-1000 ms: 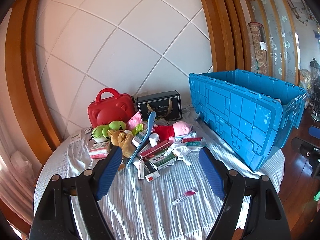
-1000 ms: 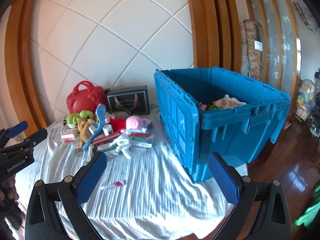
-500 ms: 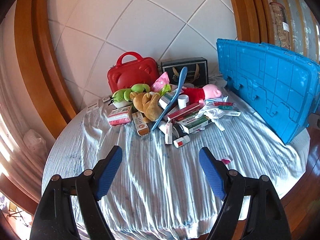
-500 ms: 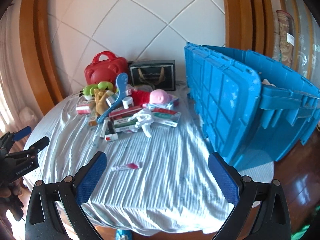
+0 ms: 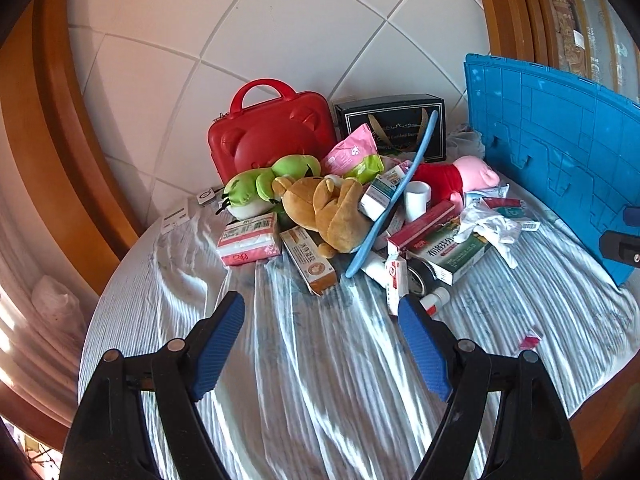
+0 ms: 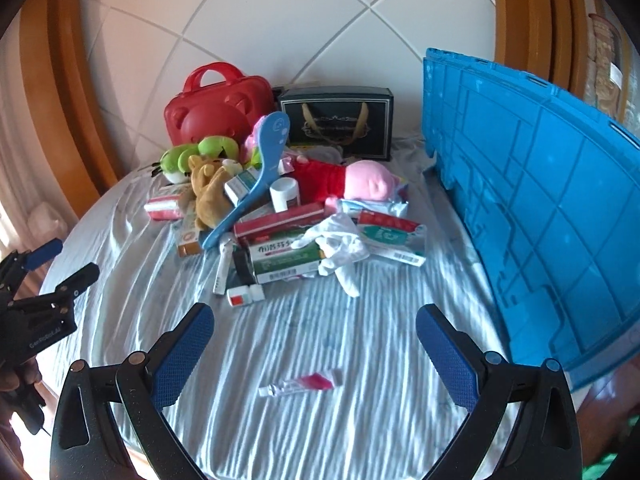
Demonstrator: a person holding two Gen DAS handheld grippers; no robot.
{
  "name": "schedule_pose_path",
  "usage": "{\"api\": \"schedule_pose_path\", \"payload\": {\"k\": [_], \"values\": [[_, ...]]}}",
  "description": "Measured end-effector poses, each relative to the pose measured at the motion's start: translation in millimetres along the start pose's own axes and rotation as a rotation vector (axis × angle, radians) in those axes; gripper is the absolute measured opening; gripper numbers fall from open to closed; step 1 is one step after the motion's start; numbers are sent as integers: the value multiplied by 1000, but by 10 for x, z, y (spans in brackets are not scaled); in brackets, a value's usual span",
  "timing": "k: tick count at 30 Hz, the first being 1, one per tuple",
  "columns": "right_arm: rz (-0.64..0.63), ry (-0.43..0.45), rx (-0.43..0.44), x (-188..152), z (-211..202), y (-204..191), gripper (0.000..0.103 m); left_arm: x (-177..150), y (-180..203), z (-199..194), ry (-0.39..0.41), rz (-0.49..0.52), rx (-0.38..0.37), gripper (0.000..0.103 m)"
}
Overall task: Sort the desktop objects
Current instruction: 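Move both tools toward the pile of items on the table, then grasp the white ointment box with the left tool while the right tool grasps the pink pig plush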
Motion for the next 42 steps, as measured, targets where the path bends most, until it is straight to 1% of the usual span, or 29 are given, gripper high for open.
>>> {"api": "schedule_pose_path", "payload": {"k": [2,6,10,12,14,17,19,23,29,36,39,40,41,42], "values": [[12,1,-4,49,145,-26,103,85,-20,153,9,14,-5,79],[9,-41,-1,148,441,4,103,213,15,424,-2,18,-32,79],[54,-65,10,225,704,211,103,271,164,677,-4,35,-41,79],[45,-95,18,252,854,290,103,281,256,777,-8,40,-35,79],[32,-137,39,285,1020,377,103,284,331,879,-27,38,-33,79],[40,-189,77,338,1221,516,103,275,459,1053,-77,43,-42,79],[38,-207,99,364,1299,600,102,263,504,1123,-92,49,-22,79],[33,-225,109,427,1418,729,103,259,445,1259,-104,15,-12,79],[30,-219,106,562,1564,808,103,299,374,1734,-168,-19,24,79],[-5,-211,74,689,1764,828,102,200,490,2410,-252,-27,-4,79],[-5,-224,57,728,1884,886,102,132,556,2675,-288,-13,-1,79],[4,-231,59,742,1938,901,102,102,555,2736,-298,-23,-21,79],[17,-241,69,755,1996,911,102,76,519,2786,-307,-55,-55,79],[30,-251,84,773,2062,912,102,53,474,2829,-315,-88,-69,80]]}}
Point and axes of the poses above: each gripper's, at about its wrist camera, not at the fingertips, and z roughly the way its jaws point, y to its right, x to its top, the point moved 1 cm from there along z, roughly the way its jaws point, and after that the axes turned 15 degrees about x, right-handed, at the moved point
